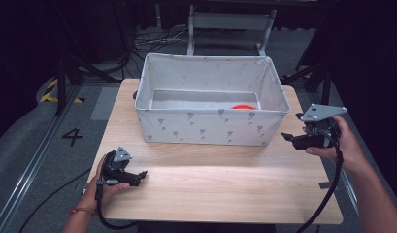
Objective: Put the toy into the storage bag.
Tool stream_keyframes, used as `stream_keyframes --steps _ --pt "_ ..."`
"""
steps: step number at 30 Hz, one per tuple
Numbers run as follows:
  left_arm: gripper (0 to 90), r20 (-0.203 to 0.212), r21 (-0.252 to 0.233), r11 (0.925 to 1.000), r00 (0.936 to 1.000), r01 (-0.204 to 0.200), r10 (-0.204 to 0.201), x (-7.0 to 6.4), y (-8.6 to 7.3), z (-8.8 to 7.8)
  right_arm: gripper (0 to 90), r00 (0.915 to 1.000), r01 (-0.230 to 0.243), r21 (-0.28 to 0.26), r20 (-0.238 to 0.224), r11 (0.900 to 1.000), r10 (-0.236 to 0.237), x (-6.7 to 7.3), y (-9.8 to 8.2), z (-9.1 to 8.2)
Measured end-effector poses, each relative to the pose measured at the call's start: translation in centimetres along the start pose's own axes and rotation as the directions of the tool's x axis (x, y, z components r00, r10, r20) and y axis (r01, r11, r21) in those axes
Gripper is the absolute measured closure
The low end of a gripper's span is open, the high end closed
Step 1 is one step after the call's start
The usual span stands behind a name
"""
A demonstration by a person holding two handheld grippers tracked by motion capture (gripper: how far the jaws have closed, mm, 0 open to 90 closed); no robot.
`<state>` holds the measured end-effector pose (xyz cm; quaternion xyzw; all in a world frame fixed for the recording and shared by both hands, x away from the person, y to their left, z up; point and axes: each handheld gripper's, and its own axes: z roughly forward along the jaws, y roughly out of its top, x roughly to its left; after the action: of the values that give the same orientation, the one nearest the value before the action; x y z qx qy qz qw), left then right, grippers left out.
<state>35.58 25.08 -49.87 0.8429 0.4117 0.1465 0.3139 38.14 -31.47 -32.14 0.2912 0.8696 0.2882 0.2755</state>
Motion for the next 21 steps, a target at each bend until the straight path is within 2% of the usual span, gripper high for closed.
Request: stream_keyframes --steps 9,16,18,21 --pt "0.5 0.0 0.0 1.0 1.0 0.0 0.0 0.0 0.0 0.0 22.8 0.9997 -0.023 0.048 -0.004 0.999 0.023 0.7 -3.0 1.5" --pt "0.5 -0.001 0.0 1.0 1.0 0.001 -0.001 0.0 0.0 0.0 22.1 0.9998 -0.021 0.092 -0.001 0.996 0.021 1.9 -5.8 3.0" --pt "0.5 -0.001 0.0 1.0 1.0 0.001 -0.001 0.0 0.0 0.0 21.8 0.9997 -0.022 0.108 0.014 0.994 0.02 2.3 -6.6 3.4" --pt "0.5 -0.002 0.001 1.0 1.0 0.005 -0.005 -0.1 0.0 0.0 21.5 0.9999 -0.012 0.109 0.008 0.994 0.011 2.8 -7.7 3.8"
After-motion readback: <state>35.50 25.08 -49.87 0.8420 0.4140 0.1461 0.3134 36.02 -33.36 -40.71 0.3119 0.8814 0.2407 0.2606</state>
